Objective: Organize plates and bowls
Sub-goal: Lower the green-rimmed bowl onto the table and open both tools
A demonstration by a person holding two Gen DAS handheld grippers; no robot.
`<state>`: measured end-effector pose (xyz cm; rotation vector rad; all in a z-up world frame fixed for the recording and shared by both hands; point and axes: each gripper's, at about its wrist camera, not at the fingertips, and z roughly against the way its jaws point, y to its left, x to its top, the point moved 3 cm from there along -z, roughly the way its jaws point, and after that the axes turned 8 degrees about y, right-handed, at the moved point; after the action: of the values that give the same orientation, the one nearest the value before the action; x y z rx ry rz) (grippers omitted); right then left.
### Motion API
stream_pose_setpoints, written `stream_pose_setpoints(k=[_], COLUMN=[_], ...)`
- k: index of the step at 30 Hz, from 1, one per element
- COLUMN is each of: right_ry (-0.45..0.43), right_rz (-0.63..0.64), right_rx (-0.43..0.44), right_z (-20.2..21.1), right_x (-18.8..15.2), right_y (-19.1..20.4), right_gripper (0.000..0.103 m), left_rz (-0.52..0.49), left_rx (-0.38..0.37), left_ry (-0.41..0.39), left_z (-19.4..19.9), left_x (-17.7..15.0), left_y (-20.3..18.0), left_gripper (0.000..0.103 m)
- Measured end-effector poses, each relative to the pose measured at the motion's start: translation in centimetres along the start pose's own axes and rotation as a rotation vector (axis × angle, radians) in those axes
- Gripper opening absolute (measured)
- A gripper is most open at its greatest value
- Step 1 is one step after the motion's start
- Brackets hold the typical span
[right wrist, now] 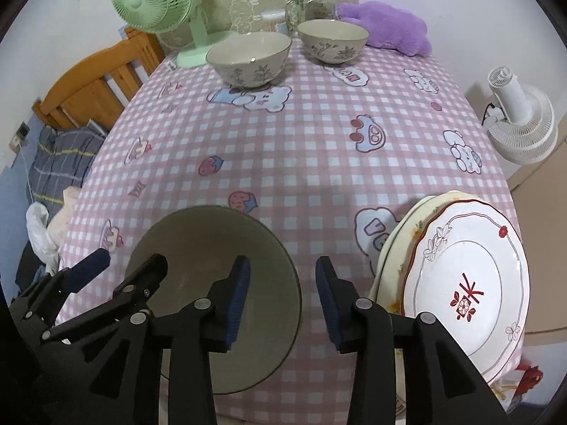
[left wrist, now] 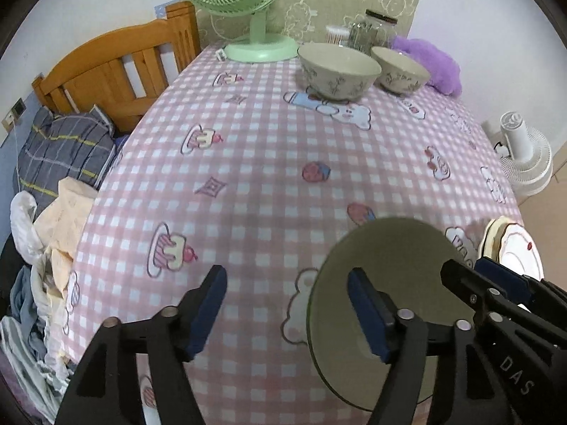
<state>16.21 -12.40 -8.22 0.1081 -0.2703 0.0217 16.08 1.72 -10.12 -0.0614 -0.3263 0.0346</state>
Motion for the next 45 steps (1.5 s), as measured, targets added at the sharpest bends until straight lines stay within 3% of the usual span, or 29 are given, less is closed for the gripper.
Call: stream_pose_setpoints(k=[7, 17, 26, 31, 45], right_ry=[-0.042, -0.107, -0.114, -0.134, -0.165], right_rz=[-0.049, -0.13, -0.135, -0.1, 0.059], right_rx=[-0.02, 0.028, 0.023, 0.032, 0.04], right_z=[1.4, 2.2, 2.2, 2.4, 0.7], right_x=[1.1, 3.6, 6.8, 9.0, 18.1], right_y=[0.3, 1.8, 1.4, 0.8, -1.8], right_gripper=[0.064, 0.064, 0.064, 0.075, 0.076], left_rz=[-0.047, -0.092, -0.116, -0.111, -0.022], left_rx=[-0.031, -0.054, -0.042, -0.019, 0.063], left_ry=[-0.023, -0.059, -0.078, -0.092, -0.135], left_z=[0.9, 1.9, 1.9, 1.7, -0.1], left_x=[2.2, 5.6, 8.3, 10.0, 16.9], left_y=[1.6, 3.5, 2.7, 1.3, -2.9], left_gripper=[0.086, 0.089, 0.09, 0.094, 0.092])
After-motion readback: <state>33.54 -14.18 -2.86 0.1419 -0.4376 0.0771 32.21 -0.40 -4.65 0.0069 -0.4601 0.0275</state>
